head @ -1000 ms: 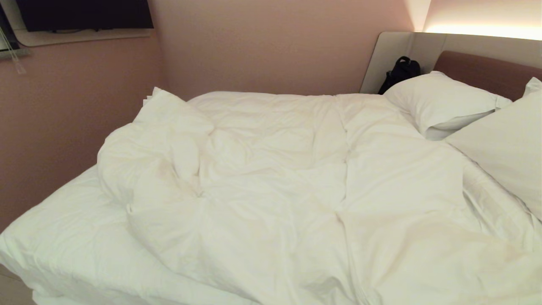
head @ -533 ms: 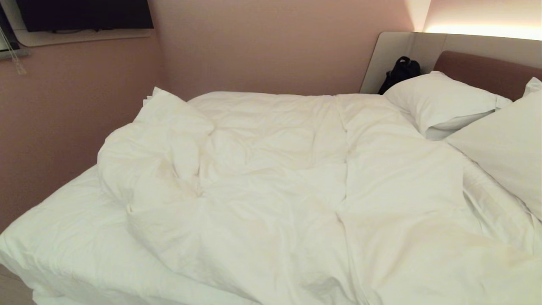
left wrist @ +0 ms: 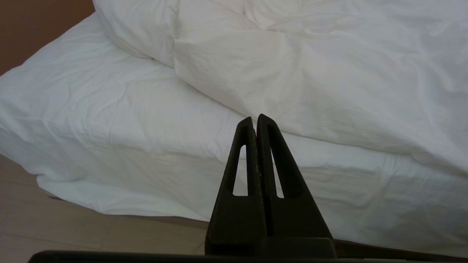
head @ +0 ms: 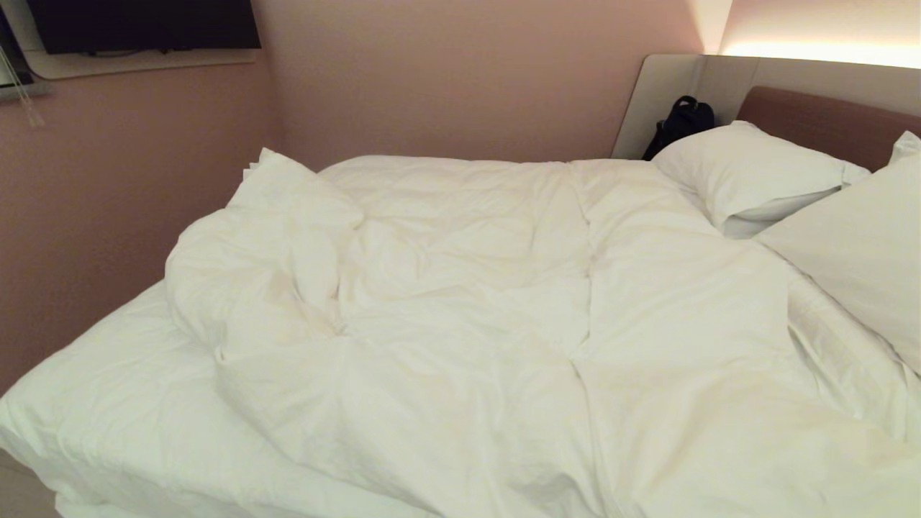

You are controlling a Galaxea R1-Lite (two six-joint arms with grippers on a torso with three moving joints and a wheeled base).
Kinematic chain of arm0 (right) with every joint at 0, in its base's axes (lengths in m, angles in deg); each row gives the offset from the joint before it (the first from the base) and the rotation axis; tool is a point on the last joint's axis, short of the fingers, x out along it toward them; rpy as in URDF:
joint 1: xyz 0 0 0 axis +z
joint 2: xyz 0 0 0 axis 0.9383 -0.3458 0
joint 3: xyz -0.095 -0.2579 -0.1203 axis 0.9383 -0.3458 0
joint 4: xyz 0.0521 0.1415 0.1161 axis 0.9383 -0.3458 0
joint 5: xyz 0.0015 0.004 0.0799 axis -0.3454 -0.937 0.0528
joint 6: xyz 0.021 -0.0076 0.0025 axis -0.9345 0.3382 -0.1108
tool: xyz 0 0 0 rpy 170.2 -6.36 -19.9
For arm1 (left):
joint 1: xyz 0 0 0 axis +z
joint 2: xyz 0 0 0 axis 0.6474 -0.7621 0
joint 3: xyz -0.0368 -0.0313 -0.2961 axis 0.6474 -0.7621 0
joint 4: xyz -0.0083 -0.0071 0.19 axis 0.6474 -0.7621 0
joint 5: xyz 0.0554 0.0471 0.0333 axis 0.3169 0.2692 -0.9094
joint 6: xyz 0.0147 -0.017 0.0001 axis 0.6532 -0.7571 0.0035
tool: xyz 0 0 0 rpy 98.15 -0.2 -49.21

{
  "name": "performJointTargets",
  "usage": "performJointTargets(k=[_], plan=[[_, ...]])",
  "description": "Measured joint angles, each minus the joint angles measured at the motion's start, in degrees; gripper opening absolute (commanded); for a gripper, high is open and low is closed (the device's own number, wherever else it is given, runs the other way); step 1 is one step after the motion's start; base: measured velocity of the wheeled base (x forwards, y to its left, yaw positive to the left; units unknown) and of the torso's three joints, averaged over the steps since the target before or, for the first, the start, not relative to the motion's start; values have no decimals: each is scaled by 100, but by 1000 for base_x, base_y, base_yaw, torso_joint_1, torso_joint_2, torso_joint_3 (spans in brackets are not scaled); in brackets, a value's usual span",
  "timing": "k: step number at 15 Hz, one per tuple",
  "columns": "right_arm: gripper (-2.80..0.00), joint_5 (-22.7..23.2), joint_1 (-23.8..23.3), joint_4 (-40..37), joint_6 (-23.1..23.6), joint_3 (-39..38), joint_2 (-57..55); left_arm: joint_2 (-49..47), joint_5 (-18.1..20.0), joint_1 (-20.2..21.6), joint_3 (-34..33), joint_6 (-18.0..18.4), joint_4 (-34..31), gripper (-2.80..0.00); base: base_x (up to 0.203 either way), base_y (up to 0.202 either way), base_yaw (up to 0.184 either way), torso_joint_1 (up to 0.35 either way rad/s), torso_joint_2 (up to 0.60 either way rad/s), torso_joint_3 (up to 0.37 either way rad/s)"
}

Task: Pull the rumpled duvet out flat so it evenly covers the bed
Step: Flatten the corners of the folded blanket

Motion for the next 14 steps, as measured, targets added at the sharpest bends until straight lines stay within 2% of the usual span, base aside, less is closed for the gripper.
performJointTargets(k=[2, 3, 9, 14], plan=[[-280, -13, 0, -2, 8, -84, 75, 0, 0, 0, 0, -2, 0, -280, 0, 0, 0, 0, 0, 0], [0, -15, 1, -5, 22, -114, 101, 0, 0, 0, 0, -1, 4, -280, 0, 0, 0, 0, 0, 0], [0, 83, 46, -285, 126, -59, 472, 0, 0, 0, 0, -1, 0, -280, 0, 0, 0, 0, 0, 0], [0, 638, 98, -1089, 503, 559, 1028, 0, 2, 0, 0, 0, 1, -280, 0, 0, 0, 0, 0, 0]])
